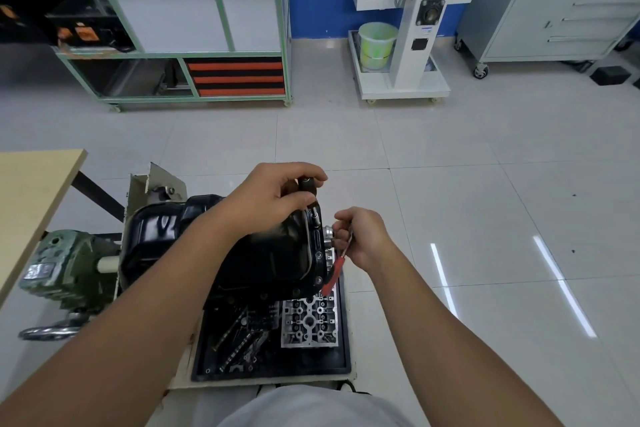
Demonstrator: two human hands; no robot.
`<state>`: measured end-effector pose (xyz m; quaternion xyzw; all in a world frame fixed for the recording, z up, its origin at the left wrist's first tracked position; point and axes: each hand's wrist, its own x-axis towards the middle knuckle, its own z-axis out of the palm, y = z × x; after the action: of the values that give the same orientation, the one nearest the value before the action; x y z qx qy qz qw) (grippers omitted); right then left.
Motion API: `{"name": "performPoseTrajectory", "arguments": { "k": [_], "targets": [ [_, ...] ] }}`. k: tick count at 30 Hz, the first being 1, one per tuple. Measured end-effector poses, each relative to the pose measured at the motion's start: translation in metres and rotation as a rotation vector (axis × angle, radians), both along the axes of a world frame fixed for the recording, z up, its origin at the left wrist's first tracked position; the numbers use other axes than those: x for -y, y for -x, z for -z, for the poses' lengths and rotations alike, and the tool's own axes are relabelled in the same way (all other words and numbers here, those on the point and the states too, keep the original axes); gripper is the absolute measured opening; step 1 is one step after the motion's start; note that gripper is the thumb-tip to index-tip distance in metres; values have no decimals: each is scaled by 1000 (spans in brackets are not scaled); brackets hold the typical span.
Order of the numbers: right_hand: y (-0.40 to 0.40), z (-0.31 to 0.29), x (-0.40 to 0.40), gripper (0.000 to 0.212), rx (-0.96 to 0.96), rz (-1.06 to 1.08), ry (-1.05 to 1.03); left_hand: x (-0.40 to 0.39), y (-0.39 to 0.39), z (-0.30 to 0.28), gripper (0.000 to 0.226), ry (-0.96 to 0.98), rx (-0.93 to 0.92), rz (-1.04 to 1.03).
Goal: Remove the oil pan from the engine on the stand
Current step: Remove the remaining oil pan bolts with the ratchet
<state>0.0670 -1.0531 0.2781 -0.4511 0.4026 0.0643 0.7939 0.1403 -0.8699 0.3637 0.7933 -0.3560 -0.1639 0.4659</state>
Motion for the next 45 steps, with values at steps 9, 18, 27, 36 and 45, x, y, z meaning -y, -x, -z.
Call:
{"name": "performPoseTrajectory", "arguments": {
  "k": [9,18,27,36,45],
  "targets": [
    [1,38,-19,28,206,-402,918,20,10,8,25,-32,327,-264],
    [-7,58,-19,19,269,-438,1075,1,0,3,26,-39,249,-19],
    [-6,67,-14,18,296,-445,1088,14,13,22,34,120,239,-251],
    [-10,69,-14,16,298,-578,1176,-3,13,2,8,335,367,-422],
    [-7,75,-15,24,381,-577,1130,-83,6,-26,7,82,192,-769]
  ]
}}
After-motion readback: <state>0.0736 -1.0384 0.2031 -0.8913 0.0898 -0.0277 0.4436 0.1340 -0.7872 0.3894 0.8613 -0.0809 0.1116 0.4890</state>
